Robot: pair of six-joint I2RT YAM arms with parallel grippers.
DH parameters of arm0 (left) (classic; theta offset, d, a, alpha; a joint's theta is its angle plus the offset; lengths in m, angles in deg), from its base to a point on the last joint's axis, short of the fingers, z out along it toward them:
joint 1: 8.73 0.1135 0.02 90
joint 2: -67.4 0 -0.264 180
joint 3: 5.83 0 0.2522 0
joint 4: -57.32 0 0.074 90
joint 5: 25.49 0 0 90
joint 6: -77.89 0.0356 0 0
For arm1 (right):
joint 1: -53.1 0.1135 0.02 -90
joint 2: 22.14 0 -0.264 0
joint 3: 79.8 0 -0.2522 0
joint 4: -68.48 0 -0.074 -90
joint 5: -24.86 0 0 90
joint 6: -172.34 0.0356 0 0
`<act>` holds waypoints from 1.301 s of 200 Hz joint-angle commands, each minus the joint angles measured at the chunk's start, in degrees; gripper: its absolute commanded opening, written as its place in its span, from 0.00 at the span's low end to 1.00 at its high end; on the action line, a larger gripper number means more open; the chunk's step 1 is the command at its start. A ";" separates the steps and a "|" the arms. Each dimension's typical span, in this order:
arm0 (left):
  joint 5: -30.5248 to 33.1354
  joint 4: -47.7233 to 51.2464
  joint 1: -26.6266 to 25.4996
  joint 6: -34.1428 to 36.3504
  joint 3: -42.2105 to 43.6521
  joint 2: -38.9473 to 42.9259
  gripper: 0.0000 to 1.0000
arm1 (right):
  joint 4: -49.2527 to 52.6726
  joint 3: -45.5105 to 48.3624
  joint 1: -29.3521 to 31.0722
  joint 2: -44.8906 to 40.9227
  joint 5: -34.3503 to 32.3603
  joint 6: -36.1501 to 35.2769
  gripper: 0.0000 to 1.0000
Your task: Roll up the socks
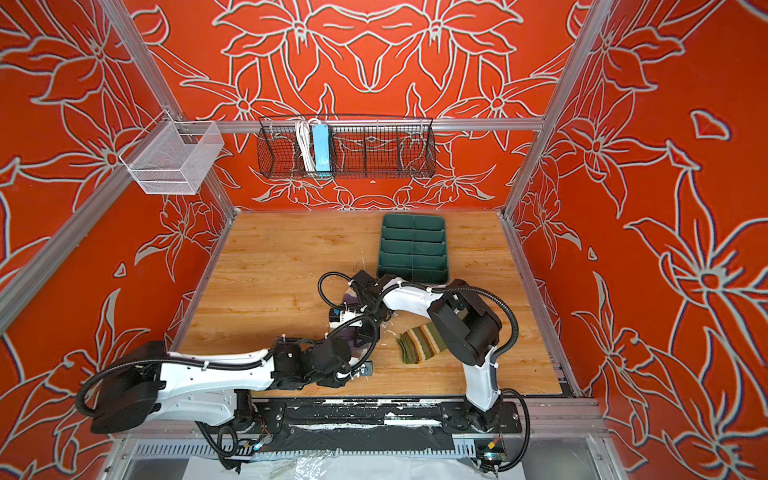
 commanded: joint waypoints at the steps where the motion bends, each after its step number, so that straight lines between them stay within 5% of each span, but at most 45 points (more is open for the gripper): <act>1: 14.18 -4.25 -0.18 -8.04 0.77 -2.16 0.64 | -0.35 0.59 -0.41 2.02 -0.34 -0.08 0.00; 39: 15.73 -8.17 -0.21 -8.21 2.76 -5.39 0.56 | 0.16 0.59 -0.48 2.07 0.28 -0.15 0.00; 92: 10.30 -6.05 -0.04 -6.29 -0.60 -10.01 0.19 | -3.14 1.28 -1.47 1.16 0.32 3.02 0.00; 153: 2.36 -3.96 0.56 8.04 -0.67 -10.66 0.03 | -18.28 12.80 -7.25 -9.95 0.67 11.52 0.39; 179: -2.67 0.32 2.15 10.15 -1.24 -10.58 0.00 | -25.92 17.95 -11.63 -18.07 -1.09 16.81 0.44; 227: -23.86 11.15 11.26 10.09 -8.35 -9.23 0.00 | -41.87 26.69 -15.27 -35.95 -27.91 29.48 0.47; 260: -28.83 21.37 16.25 12.37 -15.67 -14.67 0.00 | -48.41 33.49 -15.28 -49.35 -38.13 30.90 0.46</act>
